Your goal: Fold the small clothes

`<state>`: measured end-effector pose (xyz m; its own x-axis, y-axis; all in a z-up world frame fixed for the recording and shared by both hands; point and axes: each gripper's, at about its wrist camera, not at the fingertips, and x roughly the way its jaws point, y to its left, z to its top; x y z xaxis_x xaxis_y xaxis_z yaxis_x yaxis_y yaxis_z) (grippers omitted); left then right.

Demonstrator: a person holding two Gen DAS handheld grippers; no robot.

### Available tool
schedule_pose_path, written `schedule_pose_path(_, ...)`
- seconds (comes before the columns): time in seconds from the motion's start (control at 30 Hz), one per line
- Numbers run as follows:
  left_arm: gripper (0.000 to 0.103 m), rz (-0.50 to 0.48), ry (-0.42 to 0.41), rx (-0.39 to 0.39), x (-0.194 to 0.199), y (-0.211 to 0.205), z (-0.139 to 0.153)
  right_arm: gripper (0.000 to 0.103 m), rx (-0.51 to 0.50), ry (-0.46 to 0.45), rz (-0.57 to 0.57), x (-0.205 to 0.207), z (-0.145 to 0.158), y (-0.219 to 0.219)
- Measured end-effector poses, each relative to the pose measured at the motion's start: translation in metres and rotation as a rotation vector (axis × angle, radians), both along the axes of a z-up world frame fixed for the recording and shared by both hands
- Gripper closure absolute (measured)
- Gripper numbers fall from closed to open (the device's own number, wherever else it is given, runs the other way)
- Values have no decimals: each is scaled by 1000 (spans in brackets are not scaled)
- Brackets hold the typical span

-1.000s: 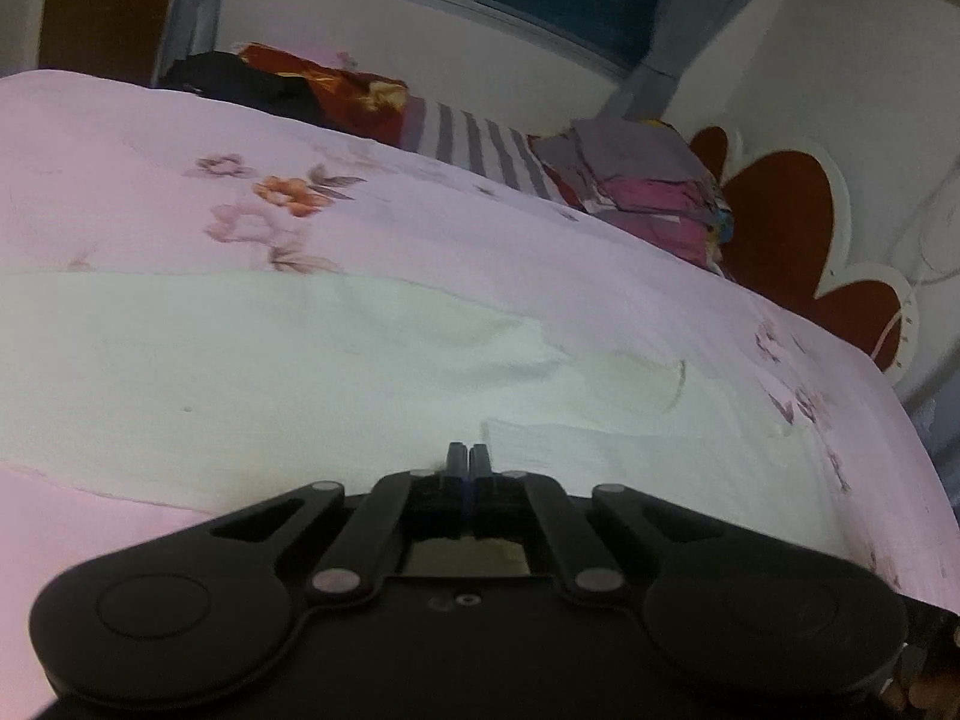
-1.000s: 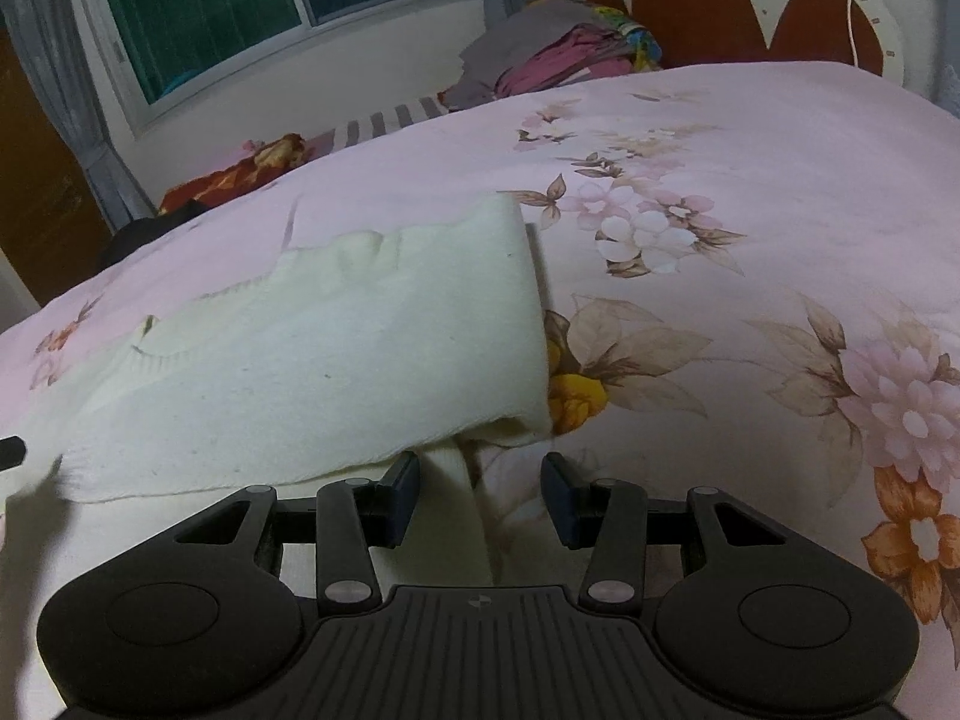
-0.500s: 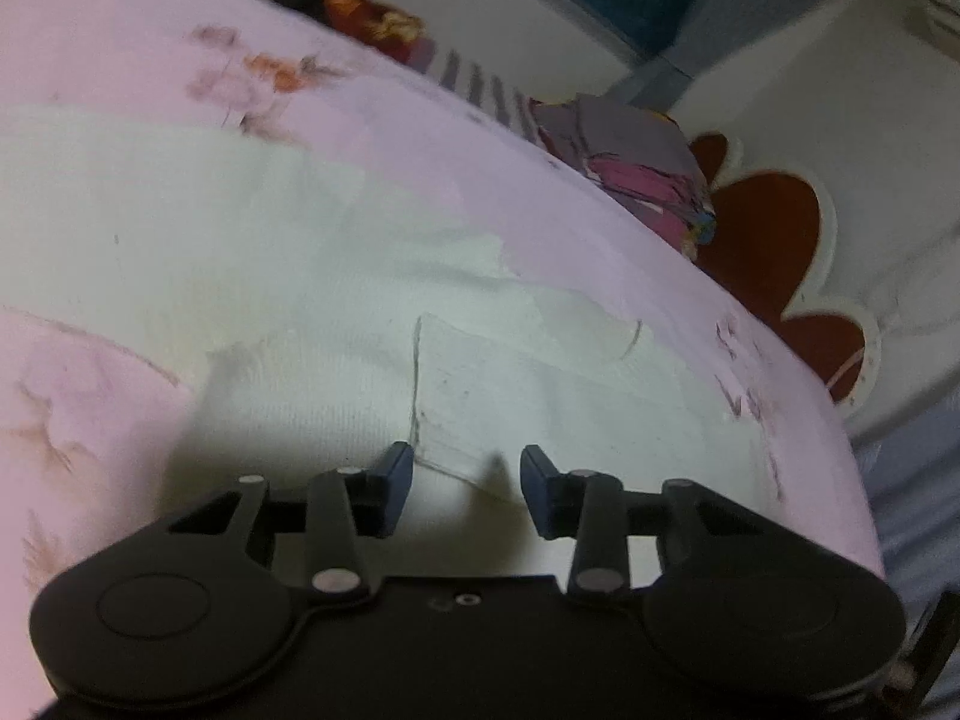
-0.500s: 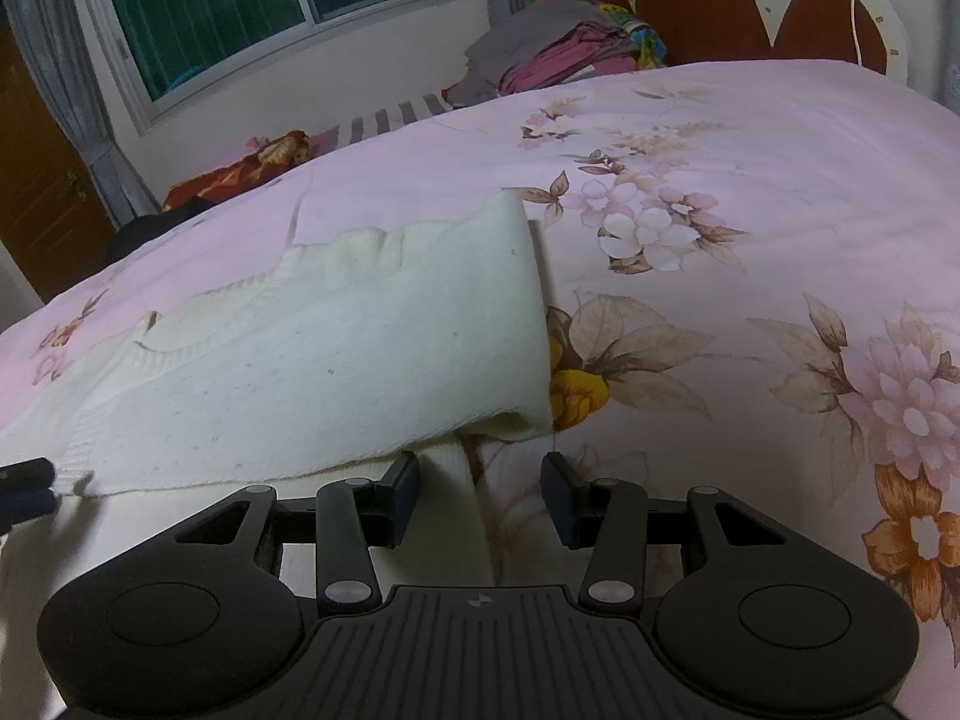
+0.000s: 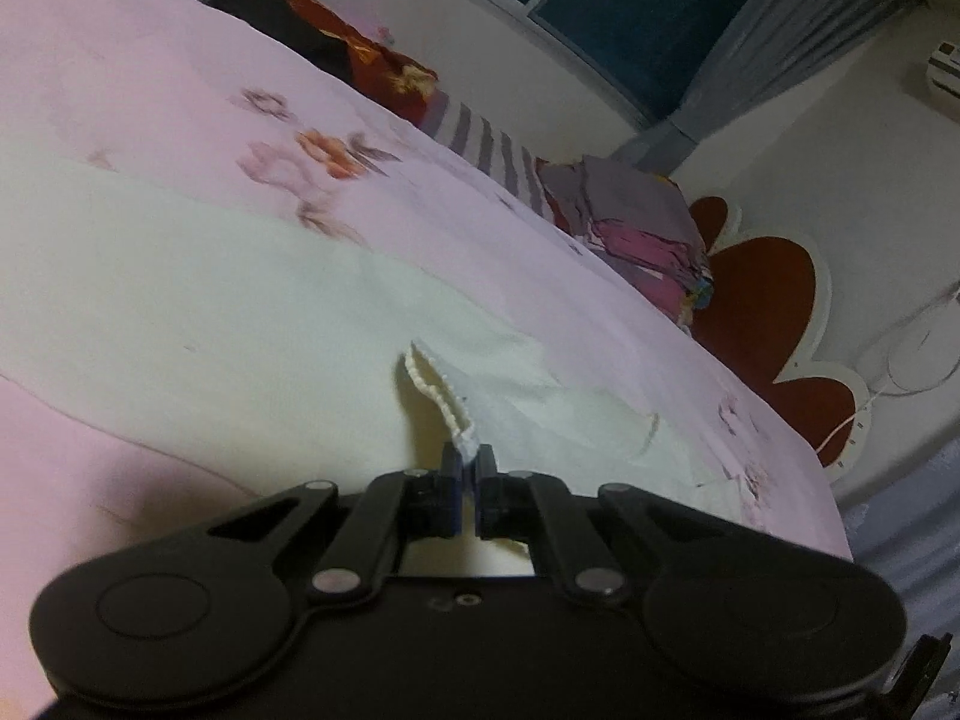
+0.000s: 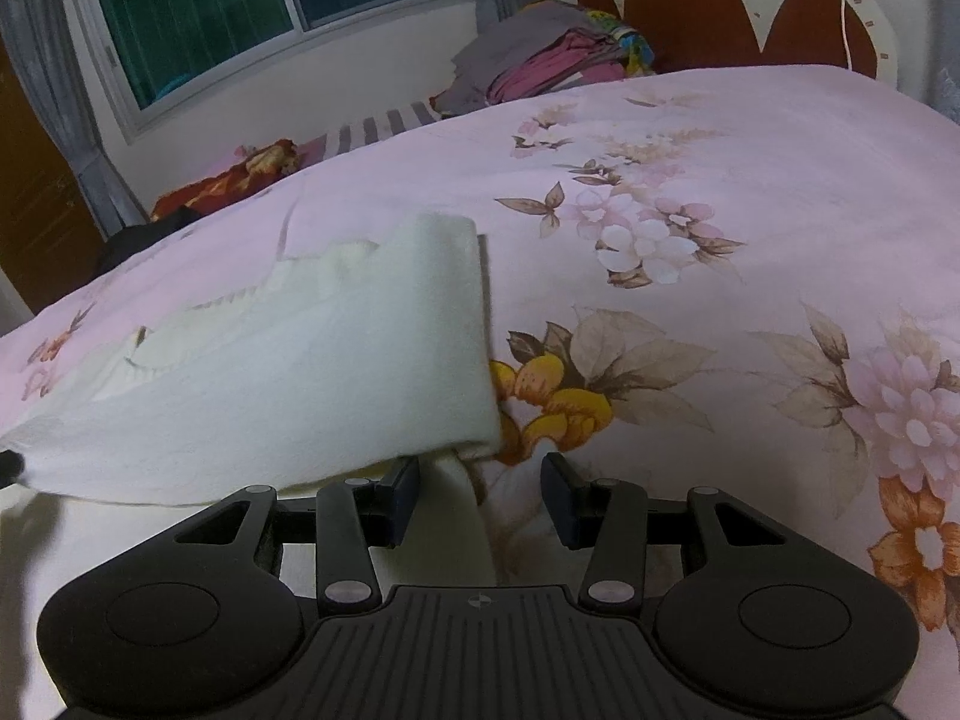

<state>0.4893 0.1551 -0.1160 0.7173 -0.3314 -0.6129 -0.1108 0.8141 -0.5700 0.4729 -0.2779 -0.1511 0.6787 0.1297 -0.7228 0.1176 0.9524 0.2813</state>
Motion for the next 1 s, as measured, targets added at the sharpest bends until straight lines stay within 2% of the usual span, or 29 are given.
schedule_pose_path(0.07,100,-5,6,-1,-2,7,-1,58,-1,-4,10,2,0,2)
schedule_pose_path(0.1,100,-10,8,4,-3,7,-2,63,-11,-9,13,2,0,4)
schedule_pose_path(0.13,100,-15,10,12,-4,7,-2,76,-25,-8,12,3,-1,5)
schedule_pose_path(0.2,100,-24,13,19,-6,6,-4,82,-23,-9,12,4,-1,5)
schedule_pose_path(0.23,100,-24,14,20,-7,6,-4,91,-26,-12,14,3,-1,5)
schedule_pose_path(0.33,100,-18,15,15,-9,6,-8,95,-59,-5,4,4,-1,6)
schedule_pose_path(0.4,100,-15,16,11,-10,9,-10,103,-69,0,-8,4,-2,4)
schedule_pose_path(0.47,100,-13,21,12,-9,10,-13,103,-86,14,-26,4,-4,1)
schedule_pose_path(0.57,100,-11,32,11,-7,13,-17,103,-58,15,-22,2,-1,-8)
schedule_pose_path(0.7,100,-14,30,17,-7,13,-18,103,-71,-56,-15,-5,19,-6)
schedule_pose_path(0.8,100,-12,31,22,-6,12,-18,103,-79,-77,17,2,25,2)
schedule_pose_path(0.9,100,-13,32,32,-6,11,-18,103,-72,-67,47,11,21,11)
schedule_pose_path(1.0,100,-16,33,38,-7,10,-19,103,-84,-12,56,18,3,13)
